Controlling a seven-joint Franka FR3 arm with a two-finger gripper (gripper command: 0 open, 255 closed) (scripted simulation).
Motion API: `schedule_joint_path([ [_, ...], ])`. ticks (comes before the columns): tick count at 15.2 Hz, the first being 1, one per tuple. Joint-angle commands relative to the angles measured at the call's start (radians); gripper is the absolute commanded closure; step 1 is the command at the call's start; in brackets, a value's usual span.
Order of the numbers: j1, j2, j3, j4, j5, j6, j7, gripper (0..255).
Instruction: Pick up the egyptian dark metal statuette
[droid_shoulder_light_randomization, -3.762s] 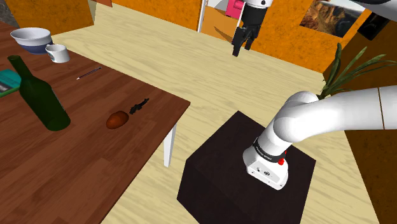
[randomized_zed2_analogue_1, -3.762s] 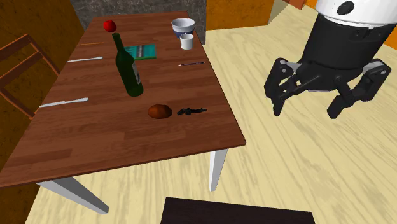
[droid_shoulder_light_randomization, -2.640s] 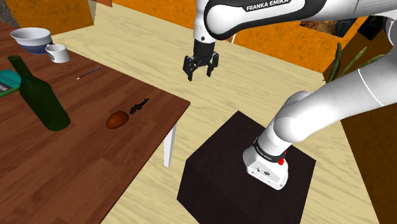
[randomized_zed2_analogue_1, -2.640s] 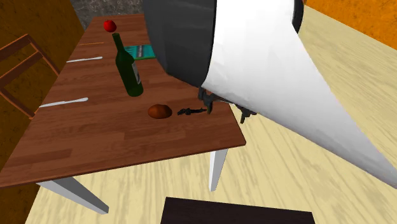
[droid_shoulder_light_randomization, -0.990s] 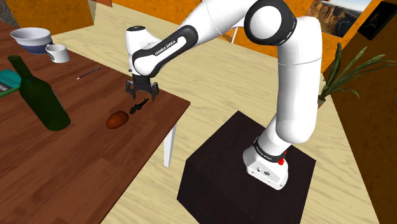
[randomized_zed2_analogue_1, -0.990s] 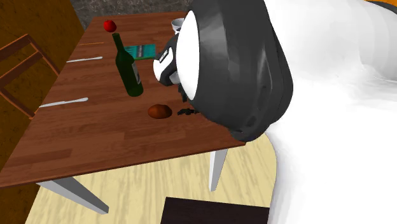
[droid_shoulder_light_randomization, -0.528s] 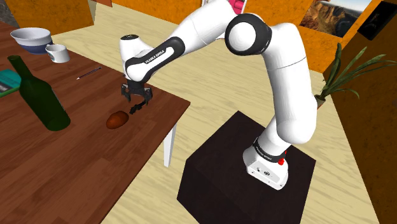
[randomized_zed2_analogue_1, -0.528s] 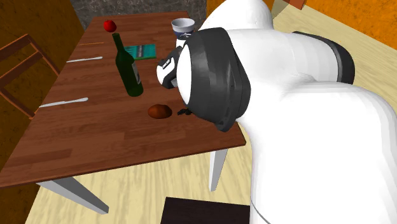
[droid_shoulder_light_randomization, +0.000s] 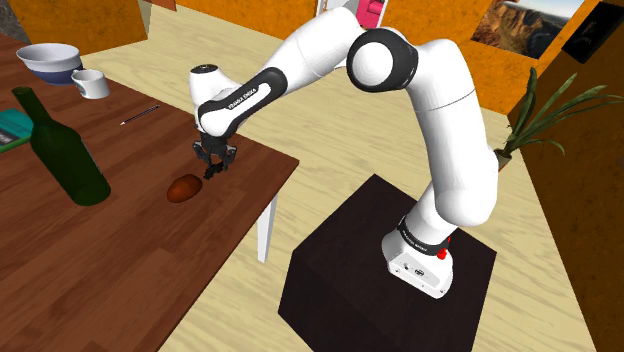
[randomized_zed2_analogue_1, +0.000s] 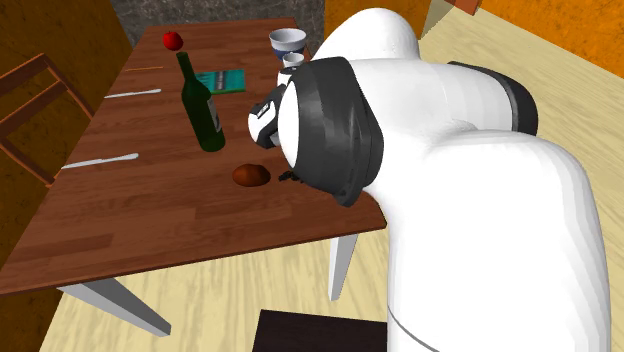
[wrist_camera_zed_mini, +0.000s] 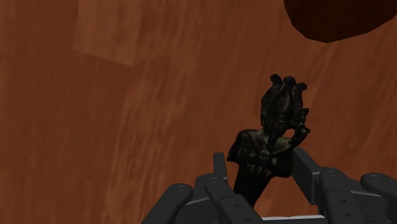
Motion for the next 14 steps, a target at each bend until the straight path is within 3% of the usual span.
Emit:
schedule_joint_path([
  [1,0.000,0.000,0.000,0.000,0.000,0.000,0.000,255],
  [14,-0.009,-0.064,0.012,-0.007,0.013,-0.057,-0.007,255],
])
